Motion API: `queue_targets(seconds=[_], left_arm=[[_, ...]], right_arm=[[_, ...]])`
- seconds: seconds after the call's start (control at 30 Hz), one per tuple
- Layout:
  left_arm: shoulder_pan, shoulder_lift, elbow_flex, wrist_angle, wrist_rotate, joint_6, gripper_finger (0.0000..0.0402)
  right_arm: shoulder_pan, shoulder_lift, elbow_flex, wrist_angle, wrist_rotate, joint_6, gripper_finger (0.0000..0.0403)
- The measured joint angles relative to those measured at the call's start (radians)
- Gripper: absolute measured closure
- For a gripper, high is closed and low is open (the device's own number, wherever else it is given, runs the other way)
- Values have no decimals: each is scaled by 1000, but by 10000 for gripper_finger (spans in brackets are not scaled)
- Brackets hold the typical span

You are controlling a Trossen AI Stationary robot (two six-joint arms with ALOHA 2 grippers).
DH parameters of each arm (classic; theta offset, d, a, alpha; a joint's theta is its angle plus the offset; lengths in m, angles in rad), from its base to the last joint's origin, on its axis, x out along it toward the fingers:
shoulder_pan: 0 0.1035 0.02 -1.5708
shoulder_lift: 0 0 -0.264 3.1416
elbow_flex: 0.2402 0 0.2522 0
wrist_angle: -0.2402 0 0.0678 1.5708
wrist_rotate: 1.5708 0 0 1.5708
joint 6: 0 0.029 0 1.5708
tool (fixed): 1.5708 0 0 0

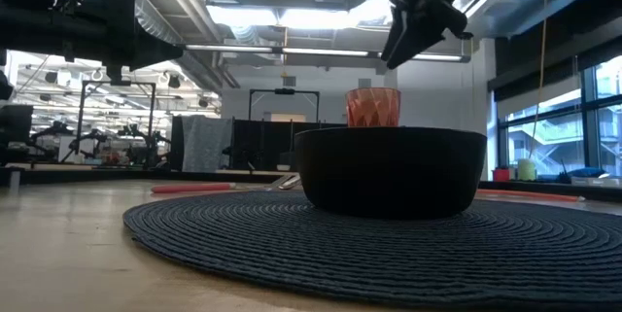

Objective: Pick & Place Utensil
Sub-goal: Put the brown cup at the top right of the black table mat

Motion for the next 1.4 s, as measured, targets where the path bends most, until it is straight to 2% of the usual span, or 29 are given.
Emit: queue_targets(seconds=[0.27,0.43,0.77,1.03,1.2,1.4], left_arm=[[0,0,0,0,0,0,398],[0,0,0,0,0,0,398],[0,0,0,0,0,-1,398],[0,0,0,0,0,-1,398],[0,0,0,0,0,0,398],[0,0,0,0,0,0,398]], right_arm=[[-86,5,0,-4,-113,34,146],[-99,5,0,-6,-169,41,146],[-126,67,0,18,-199,11,146],[-181,120,0,22,-204,50,149],[-206,140,0,28,-286,52,186],[-209,141,0,35,-301,34,292]])
